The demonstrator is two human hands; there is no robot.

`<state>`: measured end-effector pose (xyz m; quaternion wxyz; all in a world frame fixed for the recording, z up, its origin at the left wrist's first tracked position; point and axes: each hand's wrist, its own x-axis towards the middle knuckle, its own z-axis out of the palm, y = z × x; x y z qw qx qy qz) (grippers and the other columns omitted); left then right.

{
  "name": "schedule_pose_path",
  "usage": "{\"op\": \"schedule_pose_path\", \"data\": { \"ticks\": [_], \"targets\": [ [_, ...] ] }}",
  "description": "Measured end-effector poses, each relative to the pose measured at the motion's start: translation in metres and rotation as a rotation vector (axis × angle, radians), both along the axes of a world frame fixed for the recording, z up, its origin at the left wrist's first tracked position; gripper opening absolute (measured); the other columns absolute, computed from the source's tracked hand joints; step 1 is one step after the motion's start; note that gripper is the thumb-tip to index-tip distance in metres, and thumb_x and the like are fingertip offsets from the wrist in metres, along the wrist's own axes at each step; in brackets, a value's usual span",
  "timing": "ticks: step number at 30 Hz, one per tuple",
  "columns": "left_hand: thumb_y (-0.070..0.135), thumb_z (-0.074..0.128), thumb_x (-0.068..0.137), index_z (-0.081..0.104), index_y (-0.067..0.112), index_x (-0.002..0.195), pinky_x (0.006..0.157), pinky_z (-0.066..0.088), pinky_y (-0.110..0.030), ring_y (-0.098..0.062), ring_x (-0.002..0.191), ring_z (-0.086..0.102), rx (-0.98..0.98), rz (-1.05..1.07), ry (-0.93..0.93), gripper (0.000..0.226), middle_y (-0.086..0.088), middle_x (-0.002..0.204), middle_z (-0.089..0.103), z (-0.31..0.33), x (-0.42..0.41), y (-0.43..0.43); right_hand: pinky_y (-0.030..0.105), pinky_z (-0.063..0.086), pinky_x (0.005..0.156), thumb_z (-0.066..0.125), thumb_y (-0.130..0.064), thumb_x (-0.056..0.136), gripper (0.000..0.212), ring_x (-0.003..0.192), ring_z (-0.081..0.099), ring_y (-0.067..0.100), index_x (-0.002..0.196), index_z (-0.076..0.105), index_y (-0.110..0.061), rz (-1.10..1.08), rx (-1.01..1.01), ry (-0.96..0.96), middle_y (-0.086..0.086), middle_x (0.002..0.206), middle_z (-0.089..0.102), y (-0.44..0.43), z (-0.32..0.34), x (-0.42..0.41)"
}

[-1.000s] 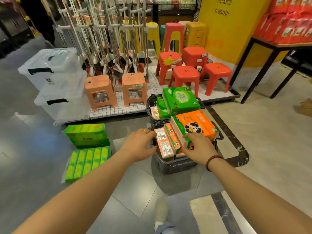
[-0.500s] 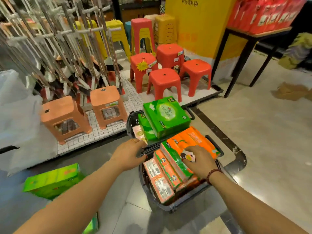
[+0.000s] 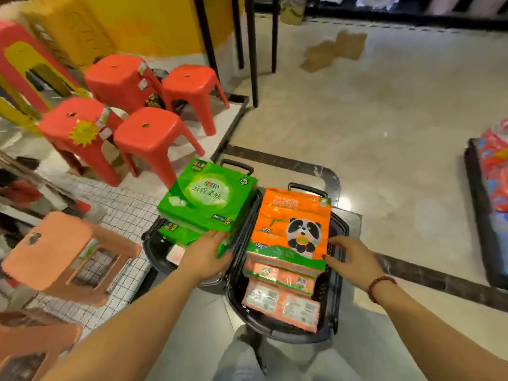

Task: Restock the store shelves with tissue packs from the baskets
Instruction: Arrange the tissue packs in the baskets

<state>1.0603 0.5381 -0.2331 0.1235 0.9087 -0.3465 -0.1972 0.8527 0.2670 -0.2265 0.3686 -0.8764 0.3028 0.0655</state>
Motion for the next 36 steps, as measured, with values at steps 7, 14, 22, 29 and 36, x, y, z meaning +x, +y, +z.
{"op": "schedule_pose_path", "data": {
  "ticks": [7, 14, 22, 29, 36],
  "targets": [
    [0.021, 0.068, 0.087, 0.057, 0.007, 0.128, 0.093, 0.041, -0.029, -0.028, 0.115, 0.056, -0.06, 0.064, 0.297, 0.045, -0.014, 0.127, 0.06, -0.075, 0.02, 0.004, 0.028, 0.039, 0.09, 0.072, -0.021, 0.084, 0.034, 0.106, 0.053, 0.017, 0.116, 0.062, -0.014, -0.439, 0.175, -0.006, 0.003, 0.118, 0.06, 0.022, -0.05, -0.04],
    [0.01, 0.068, 0.086, 0.063, 0.004, 0.117, 0.09, 0.044, -0.03, -0.026, 0.105, 0.061, -0.159, 0.425, 0.481, 0.032, -0.012, 0.11, 0.064, -0.193, 0.024, 0.016, 0.034, 0.044, 0.091, 0.07, -0.021, 0.086, 0.027, 0.104, 0.055, 0.022, 0.11, 0.061, -0.015, -0.725, 0.233, -0.03, 0.005, 0.111, 0.061, 0.03, -0.168, -0.062],
    [0.011, 0.058, 0.094, 0.058, 0.007, 0.125, 0.102, 0.044, -0.041, -0.025, 0.111, 0.058, -0.268, 0.577, 0.69, 0.031, -0.008, 0.116, 0.063, -0.273, 0.025, 0.004, 0.042, 0.042, 0.1, 0.066, -0.028, 0.088, 0.053, 0.121, 0.052, 0.03, 0.135, 0.048, -0.012, -1.014, 0.299, 0.023, 0.013, 0.135, 0.054, 0.039, -0.282, -0.072],
    [0.023, 0.06, 0.093, 0.064, 0.024, 0.124, 0.1, 0.047, -0.033, -0.006, 0.103, 0.062, -0.389, 0.686, 0.679, 0.031, 0.011, 0.109, 0.067, -0.302, 0.025, 0.007, 0.037, 0.049, 0.076, 0.047, -0.048, 0.095, 0.048, 0.102, 0.058, 0.026, 0.132, 0.049, -0.019, -1.105, 0.343, 0.014, 0.006, 0.118, 0.059, 0.036, -0.324, -0.059],
    [0.023, 0.062, 0.092, 0.069, 0.028, 0.114, 0.104, 0.045, -0.041, -0.015, 0.109, 0.063, -0.422, 0.748, 0.678, 0.023, 0.005, 0.113, 0.07, -0.316, 0.031, 0.002, 0.033, 0.046, 0.061, 0.043, -0.056, 0.093, 0.049, 0.069, 0.059, 0.027, 0.085, 0.062, -0.012, -1.169, 0.255, 0.06, 0.01, 0.076, 0.063, 0.021, -0.345, -0.051]
  ]
}}
